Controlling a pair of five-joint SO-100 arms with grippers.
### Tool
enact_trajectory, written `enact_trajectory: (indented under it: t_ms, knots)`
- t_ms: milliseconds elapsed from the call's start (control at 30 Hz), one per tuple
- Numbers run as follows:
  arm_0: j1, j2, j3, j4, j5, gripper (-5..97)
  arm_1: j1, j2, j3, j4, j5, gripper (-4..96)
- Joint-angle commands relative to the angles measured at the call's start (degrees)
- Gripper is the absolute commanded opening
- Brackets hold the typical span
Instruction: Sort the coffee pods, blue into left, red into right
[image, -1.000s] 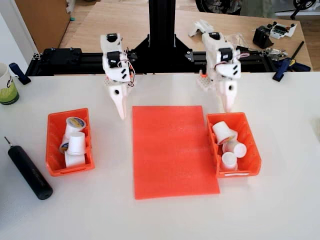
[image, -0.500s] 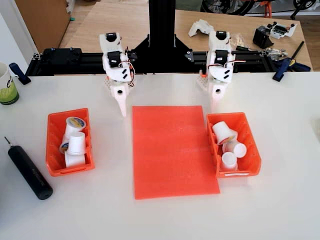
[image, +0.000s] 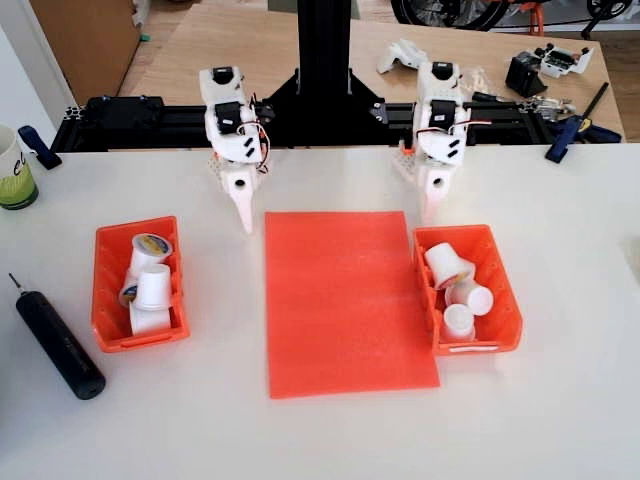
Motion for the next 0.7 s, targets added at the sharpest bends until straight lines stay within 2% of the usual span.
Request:
enact_trajectory:
  t_ms: [0, 200, 667]
  knots:
    - [0.18, 0.0, 2.2, 0.88, -0.7, 9, 0.09, 0.0, 1.32, 0.7, 5.45, 5.1]
    - [0.26, 0.09, 2.2, 0.88, -0.7, 9, 0.26, 0.0, 1.32, 0.7, 5.54, 11.7]
    - [0.26, 0.09, 2.2, 0.88, -0.62, 9, 0.26, 0.0, 1.32, 0.7, 5.54, 17.1]
